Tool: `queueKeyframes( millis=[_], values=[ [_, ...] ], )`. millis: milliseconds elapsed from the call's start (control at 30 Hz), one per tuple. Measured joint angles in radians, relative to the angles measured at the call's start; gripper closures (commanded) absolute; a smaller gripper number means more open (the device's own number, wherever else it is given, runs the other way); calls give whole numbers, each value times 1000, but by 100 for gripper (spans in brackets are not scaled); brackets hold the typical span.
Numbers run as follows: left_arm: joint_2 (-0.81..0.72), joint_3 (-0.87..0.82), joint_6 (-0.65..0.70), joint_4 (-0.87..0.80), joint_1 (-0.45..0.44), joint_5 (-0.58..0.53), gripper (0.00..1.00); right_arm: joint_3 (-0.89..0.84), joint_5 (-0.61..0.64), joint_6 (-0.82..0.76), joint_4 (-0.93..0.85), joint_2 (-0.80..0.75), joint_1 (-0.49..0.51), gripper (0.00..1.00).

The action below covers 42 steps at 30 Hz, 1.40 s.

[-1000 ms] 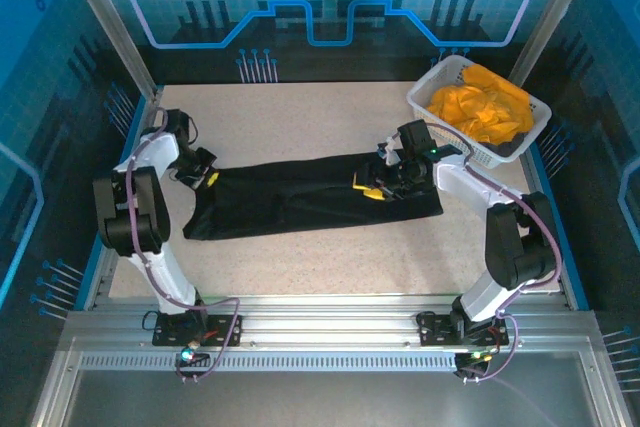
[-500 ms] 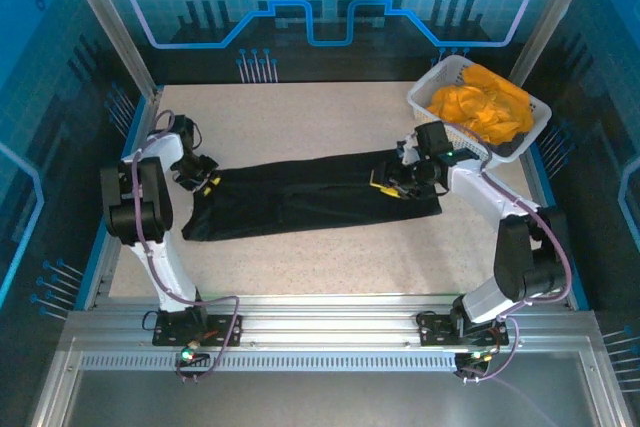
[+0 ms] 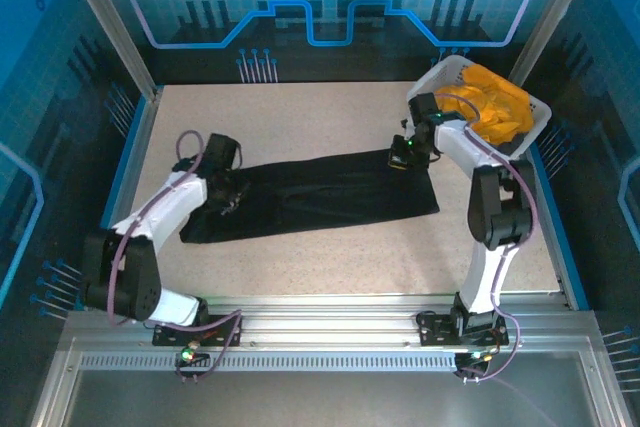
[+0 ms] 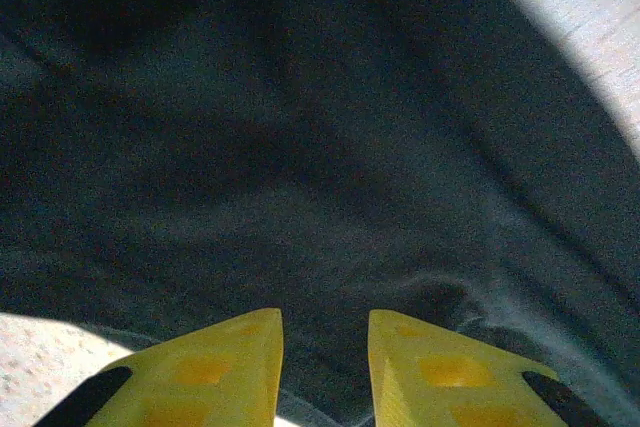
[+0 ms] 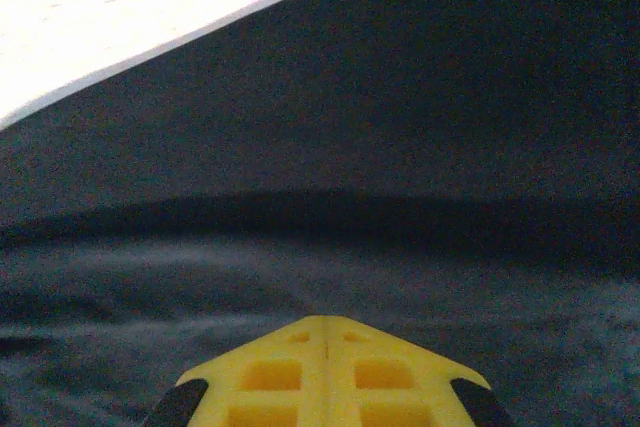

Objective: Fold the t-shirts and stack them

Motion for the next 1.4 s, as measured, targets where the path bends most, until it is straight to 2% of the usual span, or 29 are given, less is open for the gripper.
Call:
queueKeyframes(
  millis=[133, 267, 400, 500, 633, 767, 833, 967, 1133, 1300, 1400],
  values=[
    [142, 28, -65, 14, -8, 13, 74, 106, 108, -26, -89, 128, 0, 100],
    [317, 146, -55, 15, 26, 34, 82, 124, 174, -32, -171, 192, 0, 100],
    [488, 334, 9, -34, 74, 54, 90, 45, 186, -22, -183, 149, 4, 100],
    [626, 557, 72, -74, 86, 55, 91, -82, 187, 8, -192, 68, 24, 100],
    [849, 919, 137, -125, 75, 70, 90, -259, 163, 97, -197, -46, 151, 100],
    [1070, 1288, 158, -126, 32, 124, 89, -400, 60, 234, -147, -142, 339, 100],
    [1154, 1412, 155, -85, -2, 161, 88, -417, 5, 296, -123, -149, 412, 100],
    [1247, 1509, 121, 48, -72, 229, 83, -367, -84, 379, -86, -102, 513, 100],
    [1291, 1543, 55, 236, -124, 306, 71, -158, -137, 417, -77, 41, 576, 100],
    [1284, 1621, -2, 354, -106, 364, 59, -71, -162, 446, -60, 61, 565, 93],
    [1215, 1588, -10, 377, -83, 380, 55, -71, -150, 466, -60, 33, 549, 81]
  ],
)
